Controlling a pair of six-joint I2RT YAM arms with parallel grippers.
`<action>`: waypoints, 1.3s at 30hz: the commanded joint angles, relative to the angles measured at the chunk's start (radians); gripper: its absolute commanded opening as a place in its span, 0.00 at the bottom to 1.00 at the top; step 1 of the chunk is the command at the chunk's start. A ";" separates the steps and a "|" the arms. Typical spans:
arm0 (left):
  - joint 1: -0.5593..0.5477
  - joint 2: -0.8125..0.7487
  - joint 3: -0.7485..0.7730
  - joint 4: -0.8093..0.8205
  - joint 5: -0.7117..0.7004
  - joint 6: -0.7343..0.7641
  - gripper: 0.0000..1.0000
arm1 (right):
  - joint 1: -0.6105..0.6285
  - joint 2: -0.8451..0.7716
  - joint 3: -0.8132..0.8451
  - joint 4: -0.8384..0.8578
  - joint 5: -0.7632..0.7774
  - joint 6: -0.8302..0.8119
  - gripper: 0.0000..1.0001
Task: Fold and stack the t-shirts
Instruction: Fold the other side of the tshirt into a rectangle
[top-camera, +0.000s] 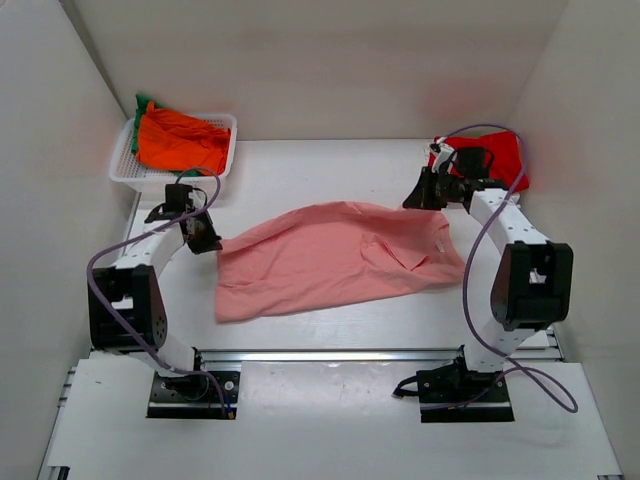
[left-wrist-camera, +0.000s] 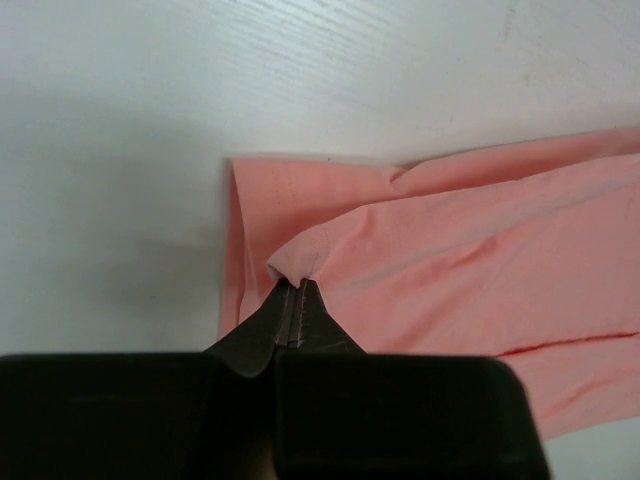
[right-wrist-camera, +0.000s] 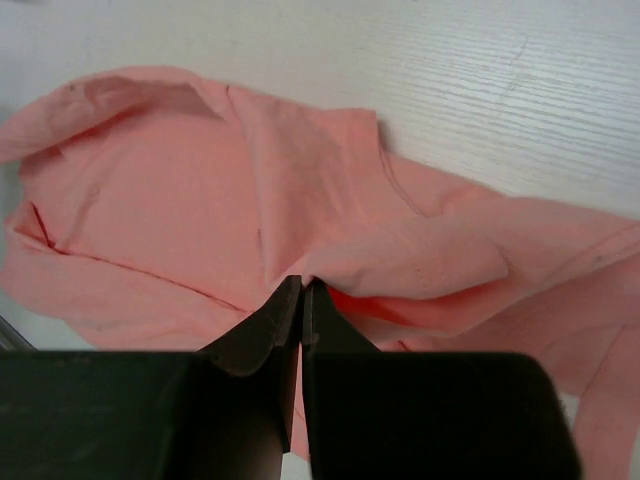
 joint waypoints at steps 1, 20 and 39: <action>0.005 -0.122 -0.042 0.010 -0.017 0.023 0.00 | -0.040 -0.144 -0.067 0.099 0.001 -0.015 0.00; -0.038 -0.306 -0.232 -0.074 -0.017 0.009 0.00 | -0.152 -0.331 -0.381 0.042 0.035 -0.033 0.00; -0.015 -0.355 -0.303 -0.113 -0.044 0.009 0.00 | -0.182 -0.281 -0.401 -0.016 0.151 -0.030 0.00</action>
